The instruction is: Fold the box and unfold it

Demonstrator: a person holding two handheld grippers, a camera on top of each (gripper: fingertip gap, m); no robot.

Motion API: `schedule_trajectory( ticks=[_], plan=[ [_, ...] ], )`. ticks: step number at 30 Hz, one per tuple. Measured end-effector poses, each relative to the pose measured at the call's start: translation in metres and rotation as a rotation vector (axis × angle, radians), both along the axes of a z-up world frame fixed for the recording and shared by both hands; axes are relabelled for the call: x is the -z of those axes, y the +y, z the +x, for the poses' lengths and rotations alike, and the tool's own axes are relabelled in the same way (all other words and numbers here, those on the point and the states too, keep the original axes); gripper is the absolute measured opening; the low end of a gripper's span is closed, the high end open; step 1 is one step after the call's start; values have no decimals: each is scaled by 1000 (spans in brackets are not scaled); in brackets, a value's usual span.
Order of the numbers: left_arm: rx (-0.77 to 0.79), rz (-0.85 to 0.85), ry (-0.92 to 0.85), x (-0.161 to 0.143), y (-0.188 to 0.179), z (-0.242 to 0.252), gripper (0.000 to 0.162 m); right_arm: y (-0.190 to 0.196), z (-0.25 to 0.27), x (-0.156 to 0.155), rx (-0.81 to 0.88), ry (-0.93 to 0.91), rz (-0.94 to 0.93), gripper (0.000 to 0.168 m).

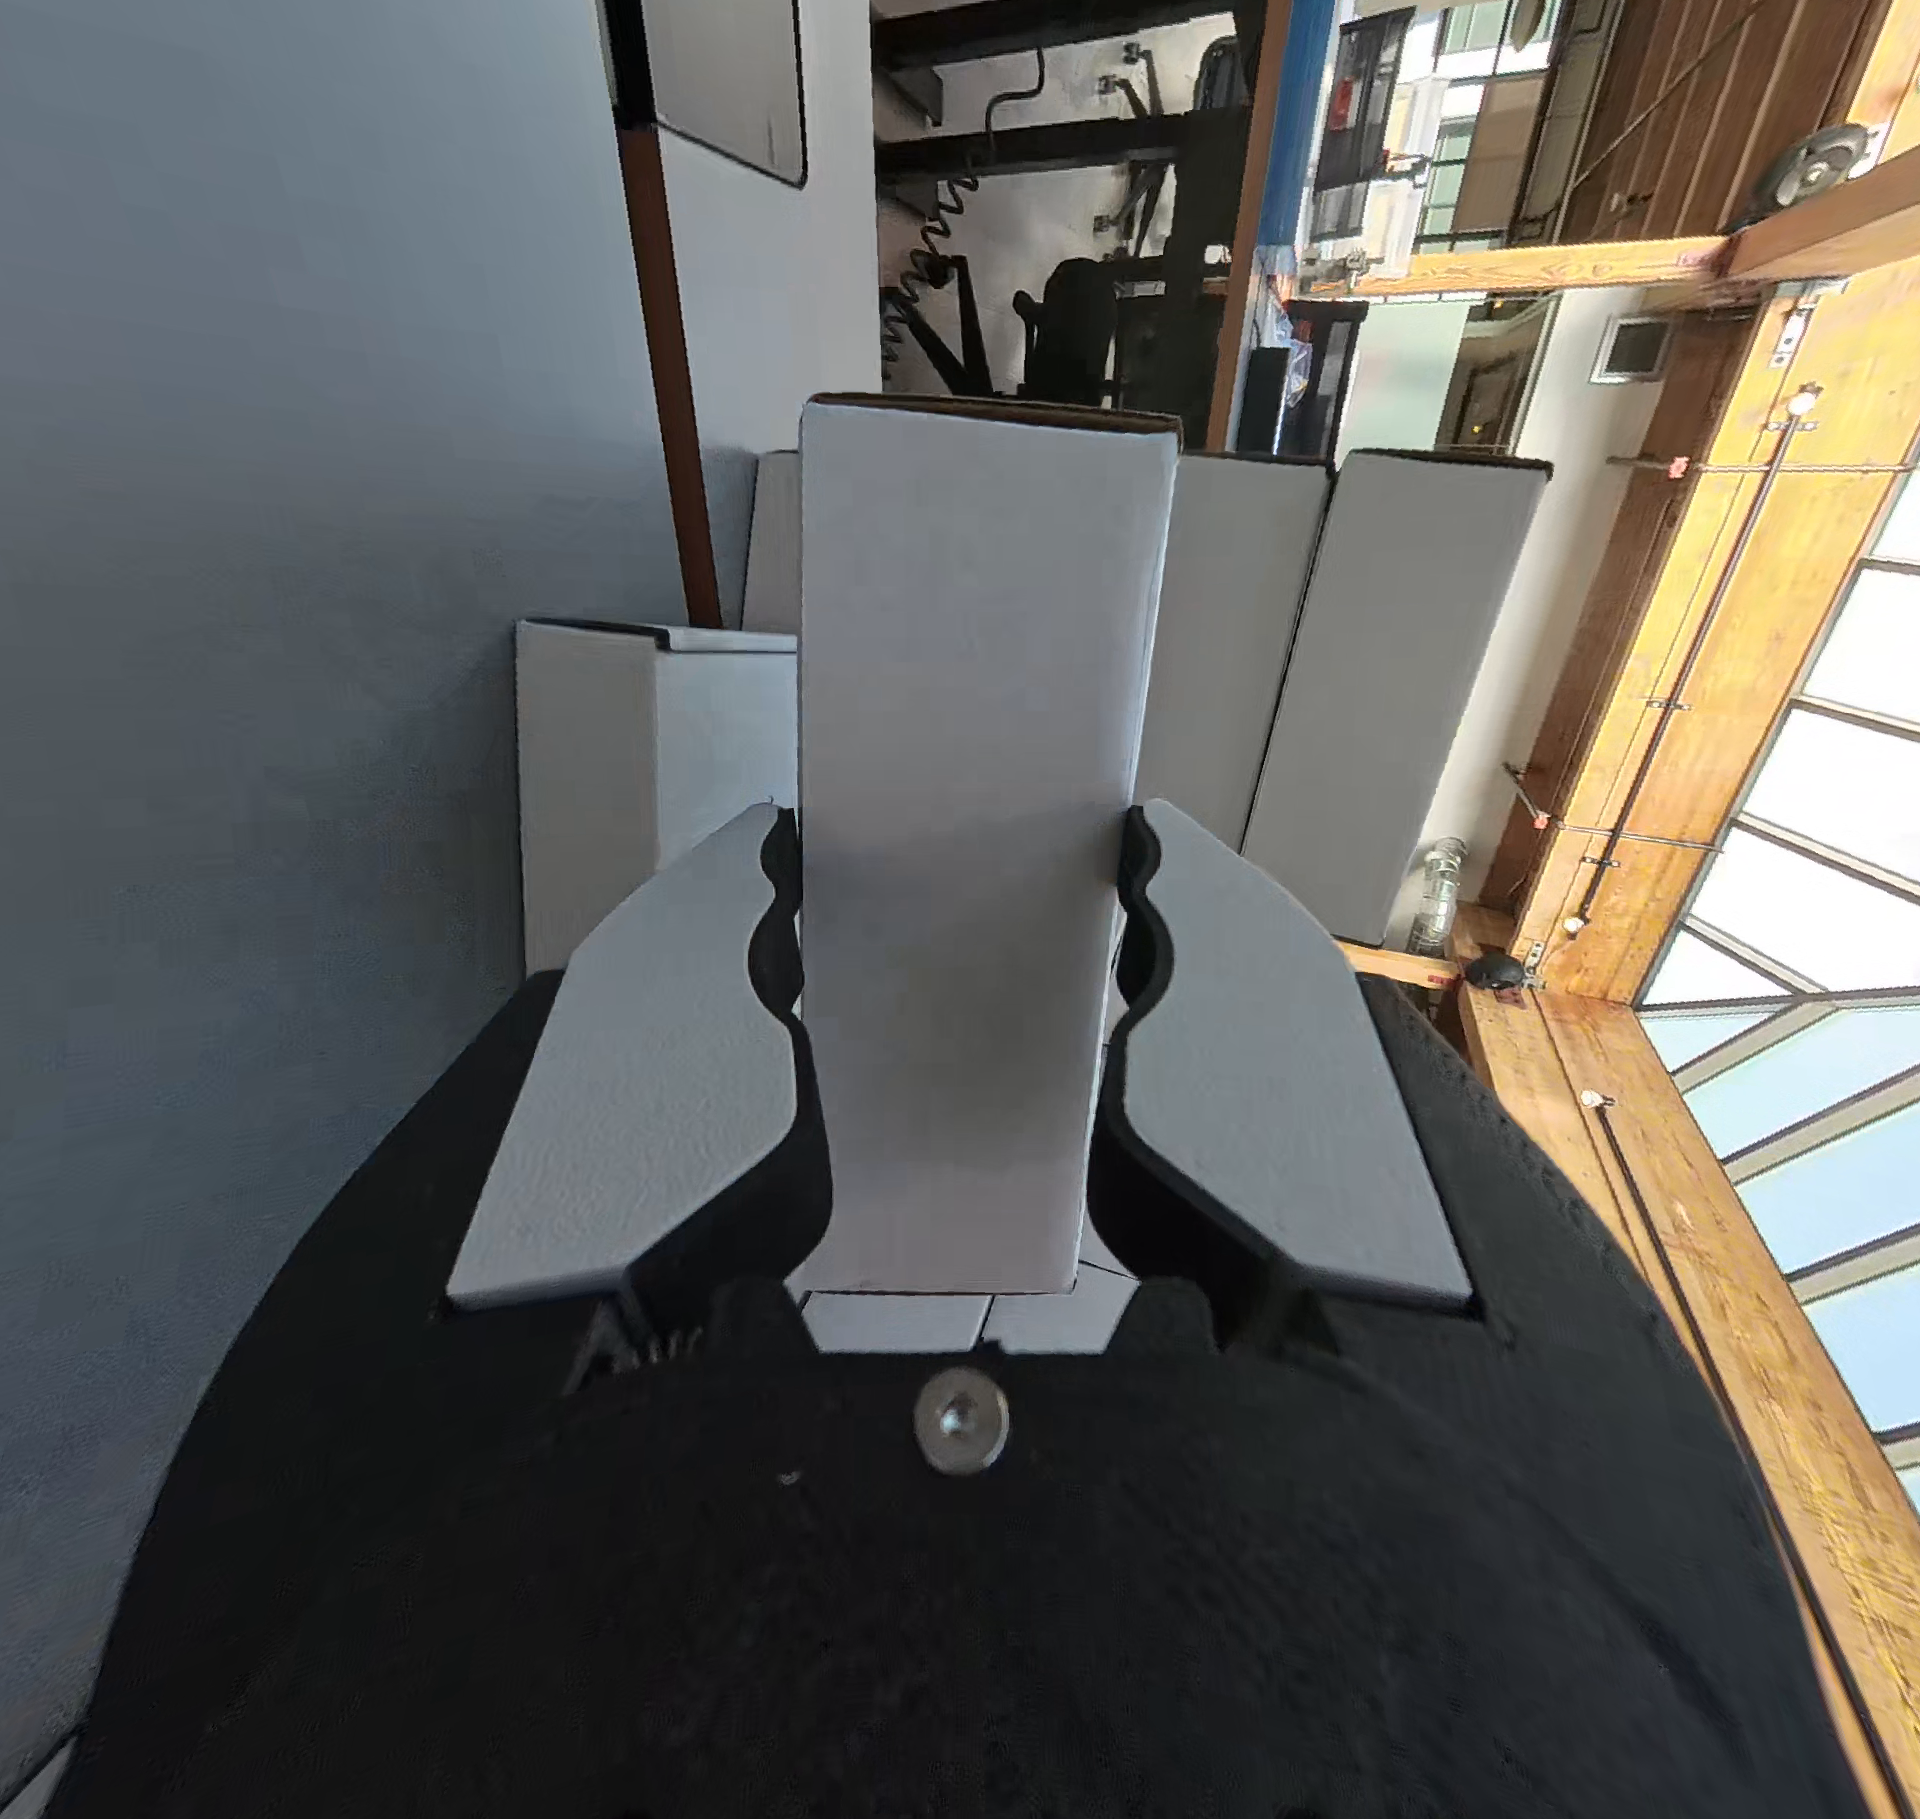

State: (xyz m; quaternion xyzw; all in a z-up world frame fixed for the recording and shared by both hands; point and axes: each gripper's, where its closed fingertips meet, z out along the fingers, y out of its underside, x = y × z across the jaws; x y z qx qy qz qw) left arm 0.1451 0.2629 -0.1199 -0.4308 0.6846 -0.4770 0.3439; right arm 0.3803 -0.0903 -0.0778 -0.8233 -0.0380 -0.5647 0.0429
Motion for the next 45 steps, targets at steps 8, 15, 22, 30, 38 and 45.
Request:
schedule_trajectory(
  ticks=[8, 15, 22, 30, 38, 45],
  plan=[
    [15, 34, 67, 27, -6, 7, 43, -45, 47, 45, -31, -136, -79, 60],
    [36, 28, 100, 39, -12, 11, 43, -49, 62, 56, -13, -166, -71, 59],
    [58, 22, 123, 45, -19, 10, 43, -52, 65, 66, -4, -191, -29, 59],
    [80, 31, 143, 49, -25, 8, 45, -48, 53, 78, -17, 14, 51, 56],
    [84, 10, 135, 45, -25, 7, 49, -44, 48, 80, -15, 183, 147, 60],
    [-42, 238, 14, 29, 24, 27, 58, -22, 11, 60, 27, 200, 272, 64]
  ],
)
